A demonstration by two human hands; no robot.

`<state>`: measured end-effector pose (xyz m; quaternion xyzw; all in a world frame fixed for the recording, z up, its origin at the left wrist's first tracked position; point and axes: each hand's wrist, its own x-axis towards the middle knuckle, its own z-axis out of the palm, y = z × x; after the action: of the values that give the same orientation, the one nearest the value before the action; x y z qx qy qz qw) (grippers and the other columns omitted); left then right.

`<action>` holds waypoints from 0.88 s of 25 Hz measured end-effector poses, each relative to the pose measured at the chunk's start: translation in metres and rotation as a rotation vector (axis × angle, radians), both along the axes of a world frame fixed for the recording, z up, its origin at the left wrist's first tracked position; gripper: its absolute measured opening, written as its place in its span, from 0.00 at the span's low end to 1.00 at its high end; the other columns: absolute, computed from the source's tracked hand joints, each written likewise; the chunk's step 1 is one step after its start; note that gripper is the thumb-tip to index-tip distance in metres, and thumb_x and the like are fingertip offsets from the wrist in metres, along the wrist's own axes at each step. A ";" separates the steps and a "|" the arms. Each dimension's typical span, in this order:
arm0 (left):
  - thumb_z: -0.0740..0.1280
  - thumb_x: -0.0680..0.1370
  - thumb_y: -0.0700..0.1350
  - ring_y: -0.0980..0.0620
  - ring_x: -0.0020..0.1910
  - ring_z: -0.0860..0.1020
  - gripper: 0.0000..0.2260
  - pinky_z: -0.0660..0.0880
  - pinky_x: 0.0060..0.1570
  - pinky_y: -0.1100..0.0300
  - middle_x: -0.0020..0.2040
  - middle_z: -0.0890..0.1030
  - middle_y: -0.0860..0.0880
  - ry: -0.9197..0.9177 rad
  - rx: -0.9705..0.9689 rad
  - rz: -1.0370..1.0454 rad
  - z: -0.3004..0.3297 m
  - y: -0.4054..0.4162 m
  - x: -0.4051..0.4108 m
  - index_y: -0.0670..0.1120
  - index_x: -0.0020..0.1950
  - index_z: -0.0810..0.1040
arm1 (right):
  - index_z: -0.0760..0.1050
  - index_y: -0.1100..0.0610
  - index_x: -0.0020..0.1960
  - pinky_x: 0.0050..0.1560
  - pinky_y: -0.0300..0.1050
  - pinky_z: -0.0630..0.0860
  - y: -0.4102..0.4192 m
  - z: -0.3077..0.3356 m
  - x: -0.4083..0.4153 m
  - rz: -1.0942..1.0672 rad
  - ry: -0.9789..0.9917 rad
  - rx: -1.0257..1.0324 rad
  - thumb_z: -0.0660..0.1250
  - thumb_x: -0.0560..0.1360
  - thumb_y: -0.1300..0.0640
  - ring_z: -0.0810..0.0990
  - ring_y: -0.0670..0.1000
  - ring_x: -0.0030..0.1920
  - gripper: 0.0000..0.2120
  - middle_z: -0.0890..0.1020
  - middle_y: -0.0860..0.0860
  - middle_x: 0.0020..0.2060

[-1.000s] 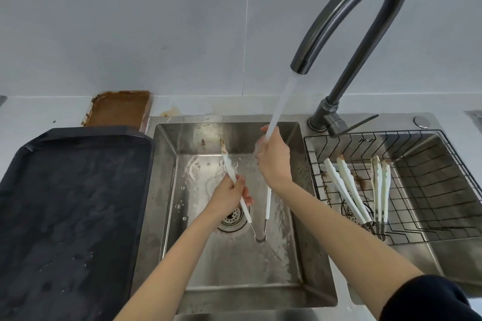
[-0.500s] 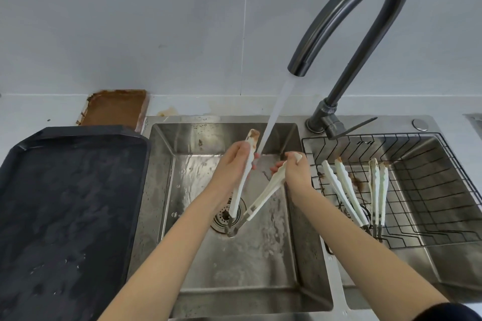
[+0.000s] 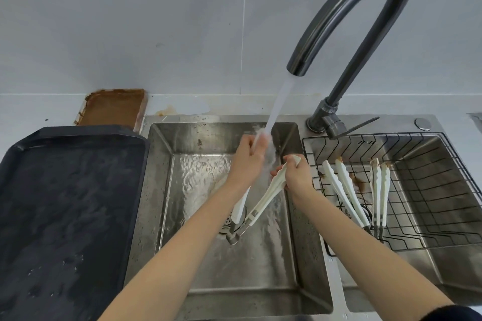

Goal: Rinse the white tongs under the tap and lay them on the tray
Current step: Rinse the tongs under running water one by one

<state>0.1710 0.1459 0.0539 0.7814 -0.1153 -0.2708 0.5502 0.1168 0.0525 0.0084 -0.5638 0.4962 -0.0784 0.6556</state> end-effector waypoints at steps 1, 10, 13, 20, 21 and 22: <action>0.56 0.79 0.55 0.59 0.34 0.70 0.13 0.69 0.31 0.72 0.38 0.71 0.53 -0.071 0.015 -0.018 0.000 0.001 -0.002 0.45 0.54 0.67 | 0.67 0.58 0.52 0.42 0.50 0.80 0.000 0.001 0.002 0.000 -0.006 -0.023 0.51 0.81 0.60 0.77 0.51 0.32 0.06 0.74 0.55 0.32; 0.53 0.82 0.44 0.57 0.29 0.69 0.15 0.62 0.33 0.65 0.34 0.75 0.50 -0.395 0.336 0.011 -0.019 0.006 0.014 0.38 0.53 0.76 | 0.70 0.55 0.48 0.30 0.35 0.67 0.014 0.030 0.006 0.199 -0.135 -0.444 0.55 0.79 0.57 0.68 0.45 0.28 0.06 0.71 0.47 0.29; 0.55 0.81 0.46 0.61 0.26 0.66 0.18 0.61 0.32 0.65 0.26 0.67 0.56 -0.403 0.312 0.041 -0.013 0.006 0.022 0.38 0.44 0.80 | 0.70 0.55 0.47 0.25 0.28 0.66 0.019 0.042 0.007 0.287 -0.177 -0.509 0.59 0.78 0.55 0.71 0.40 0.25 0.04 0.71 0.46 0.28; 0.55 0.81 0.43 0.57 0.30 0.68 0.13 0.66 0.32 0.71 0.32 0.71 0.53 -0.313 0.224 -0.140 0.001 -0.005 0.008 0.40 0.53 0.77 | 0.70 0.55 0.44 0.28 0.26 0.69 0.019 0.042 0.005 0.286 -0.153 -0.561 0.64 0.76 0.51 0.74 0.37 0.28 0.07 0.74 0.44 0.30; 0.55 0.81 0.43 0.58 0.30 0.68 0.11 0.67 0.32 0.73 0.32 0.70 0.54 -0.313 0.225 -0.175 0.001 -0.006 0.007 0.42 0.53 0.77 | 0.69 0.55 0.44 0.29 0.25 0.69 0.017 0.041 0.003 0.273 -0.145 -0.553 0.64 0.76 0.52 0.74 0.38 0.29 0.07 0.74 0.44 0.31; 0.55 0.81 0.43 0.59 0.29 0.67 0.10 0.67 0.32 0.72 0.31 0.69 0.55 -0.326 0.246 -0.193 -0.001 -0.007 0.007 0.44 0.47 0.76 | 0.69 0.55 0.44 0.30 0.25 0.69 0.016 0.039 0.002 0.268 -0.141 -0.547 0.63 0.76 0.53 0.73 0.39 0.30 0.07 0.74 0.44 0.31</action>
<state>0.1779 0.1388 0.0526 0.8615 -0.2429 -0.2043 0.3964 0.1185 0.0685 0.0474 -0.7728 0.3312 -0.1606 0.5169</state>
